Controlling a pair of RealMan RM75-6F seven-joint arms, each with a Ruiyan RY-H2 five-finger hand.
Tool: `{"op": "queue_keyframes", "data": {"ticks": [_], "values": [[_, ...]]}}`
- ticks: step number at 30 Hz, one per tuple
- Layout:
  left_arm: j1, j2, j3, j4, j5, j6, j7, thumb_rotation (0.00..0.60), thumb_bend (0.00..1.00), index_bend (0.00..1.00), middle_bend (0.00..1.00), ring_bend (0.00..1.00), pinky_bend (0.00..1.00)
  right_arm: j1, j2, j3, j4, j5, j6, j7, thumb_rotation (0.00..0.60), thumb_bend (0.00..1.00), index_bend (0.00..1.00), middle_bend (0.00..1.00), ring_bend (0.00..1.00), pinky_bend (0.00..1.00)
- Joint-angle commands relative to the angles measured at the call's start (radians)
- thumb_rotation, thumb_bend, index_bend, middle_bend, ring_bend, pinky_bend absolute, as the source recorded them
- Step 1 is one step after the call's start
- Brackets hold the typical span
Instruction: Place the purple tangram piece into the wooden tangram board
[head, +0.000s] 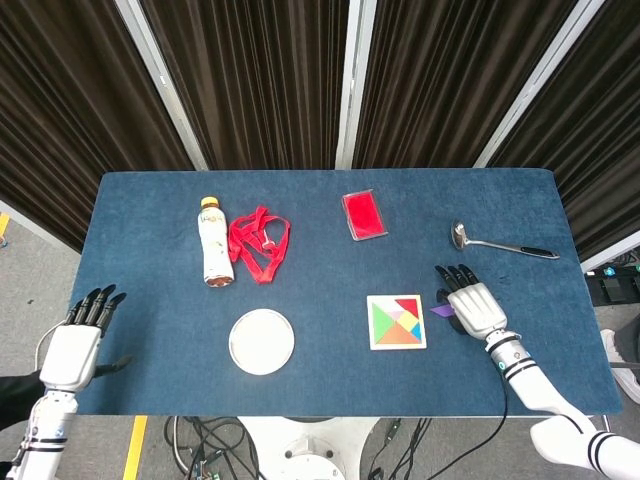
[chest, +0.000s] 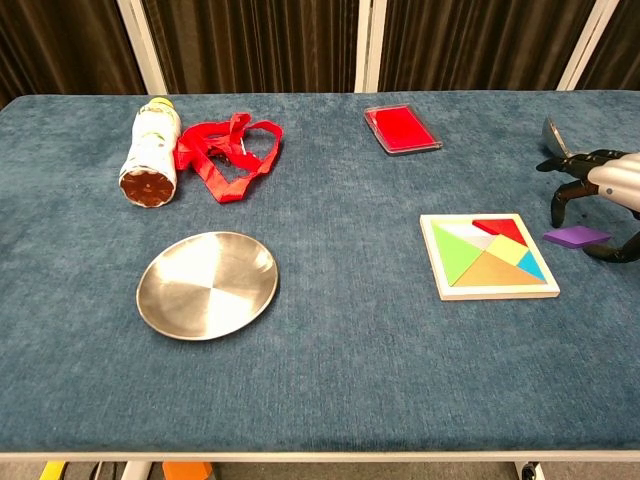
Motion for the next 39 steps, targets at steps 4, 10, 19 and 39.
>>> {"op": "queue_keyframes", "data": {"ticks": [4, 10, 19, 39], "values": [[-0.001, 0.000, 0.001, 0.000, 0.002, -0.002, 0.001, 0.600, 0.10, 0.12, 0.04, 0.00, 0.15, -0.002, -0.002, -0.002, 0.000, 0.006, 0.010, 0.001, 0.600, 0.19, 0.46, 0.00, 0.00, 0.00], [-0.001, -0.002, 0.002, 0.003, 0.001, -0.004, -0.003, 0.600, 0.10, 0.12, 0.04, 0.00, 0.15, -0.009, -0.004, -0.001, -0.002, 0.020, 0.025, -0.007, 0.600, 0.19, 0.56, 0.00, 0.00, 0.00], [-0.001, -0.005, 0.006, 0.010, 0.002, -0.007, -0.011, 0.600, 0.10, 0.12, 0.04, 0.00, 0.15, -0.025, 0.021, 0.012, -0.057, 0.053, 0.048, 0.005, 0.600, 0.19, 0.60, 0.00, 0.00, 0.00], [0.008, -0.009, 0.008, 0.046, 0.008, 0.006, -0.077, 0.600, 0.10, 0.12, 0.04, 0.00, 0.15, 0.064, 0.118, 0.143, -0.496, 0.538, -0.017, -0.325, 0.600, 0.19, 0.59, 0.00, 0.00, 0.00]]}}
